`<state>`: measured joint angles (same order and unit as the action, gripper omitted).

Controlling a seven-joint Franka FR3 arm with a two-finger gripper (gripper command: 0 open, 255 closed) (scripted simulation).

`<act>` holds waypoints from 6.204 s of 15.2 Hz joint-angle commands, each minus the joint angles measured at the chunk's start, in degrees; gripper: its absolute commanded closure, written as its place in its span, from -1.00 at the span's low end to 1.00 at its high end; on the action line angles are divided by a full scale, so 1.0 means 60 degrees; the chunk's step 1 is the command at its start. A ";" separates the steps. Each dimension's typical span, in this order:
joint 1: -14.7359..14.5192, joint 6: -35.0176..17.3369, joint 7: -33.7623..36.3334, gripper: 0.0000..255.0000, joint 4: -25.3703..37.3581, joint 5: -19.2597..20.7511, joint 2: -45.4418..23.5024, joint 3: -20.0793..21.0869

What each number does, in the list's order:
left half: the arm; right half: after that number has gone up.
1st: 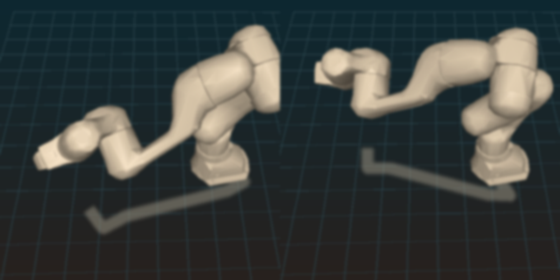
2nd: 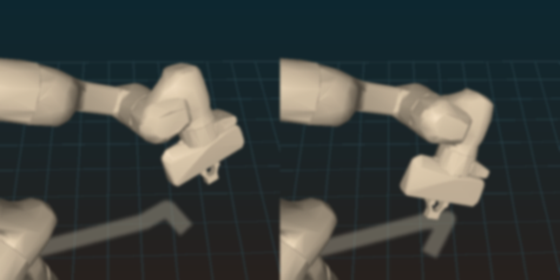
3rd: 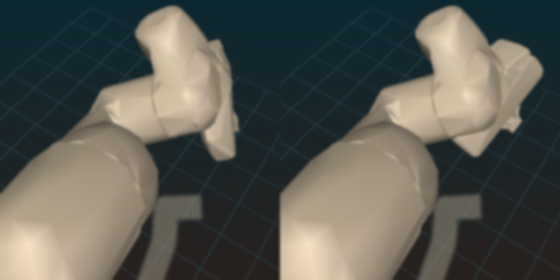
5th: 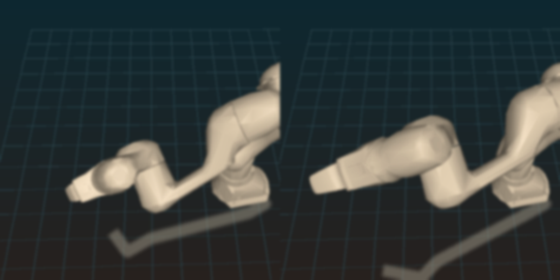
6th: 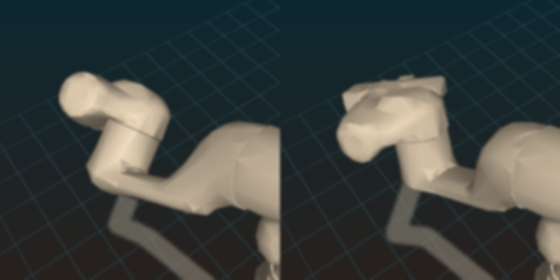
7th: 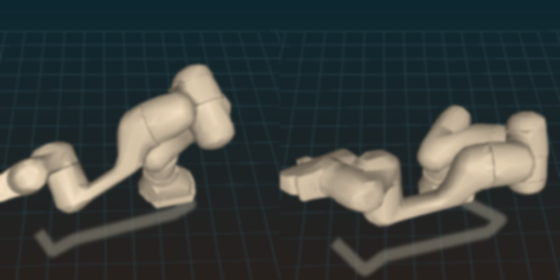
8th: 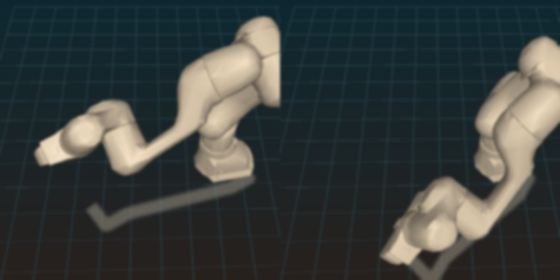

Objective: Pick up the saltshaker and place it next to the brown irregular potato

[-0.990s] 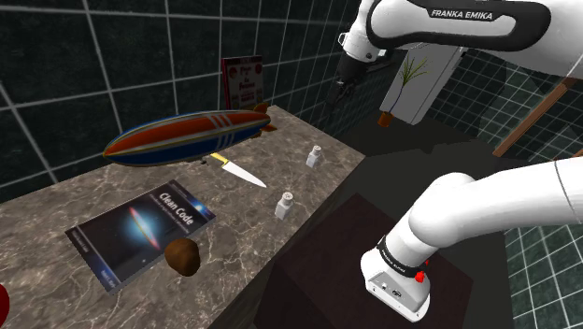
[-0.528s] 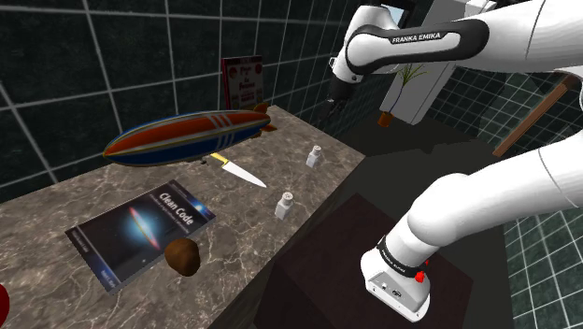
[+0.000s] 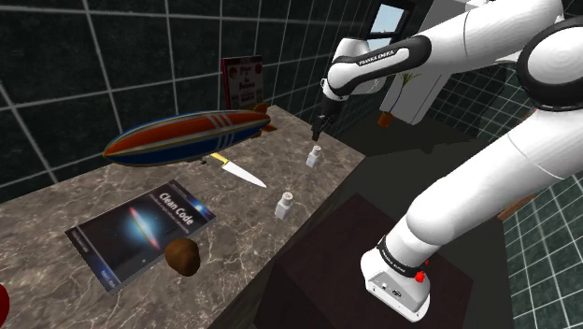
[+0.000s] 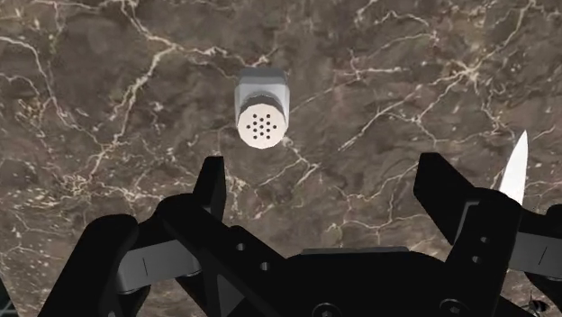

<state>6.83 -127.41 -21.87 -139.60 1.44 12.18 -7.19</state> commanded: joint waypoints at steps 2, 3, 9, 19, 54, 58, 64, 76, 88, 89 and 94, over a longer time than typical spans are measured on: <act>0.0131 -0.0664 -0.0339 -1.00 0.0248 -0.0046 -0.1025 -0.0232; 0.0157 -0.0784 -0.0403 -1.00 0.0309 -0.0065 -0.1230 -0.0268; 0.0152 -0.1601 -0.0481 -1.00 0.0028 -0.0171 -0.1772 -0.0280; 0.0151 -0.1813 -0.0506 1.00 -0.0033 -0.0204 -0.1926 -0.0281; 0.0164 0.1687 -0.0271 1.00 0.1571 0.0094 -0.0012 -0.0193; 0.0162 0.2213 -0.0258 1.00 0.1938 0.0105 0.0148 -0.0176; -0.0199 0.2384 0.0646 1.00 0.1411 0.0001 0.0834 0.0415; -0.1425 0.2476 0.3370 1.00 0.0497 -0.0799 0.1863 0.2362; -0.2587 0.2452 0.6235 1.00 0.1160 -0.1541 0.1328 0.4454; -0.2666 0.2445 0.6486 1.00 0.1285 -0.1565 0.1212 0.4630; -0.3019 0.2413 0.7780 1.00 0.2063 -0.1536 0.0464 0.5510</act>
<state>-10.91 -112.84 23.21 -128.19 -7.89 15.95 24.87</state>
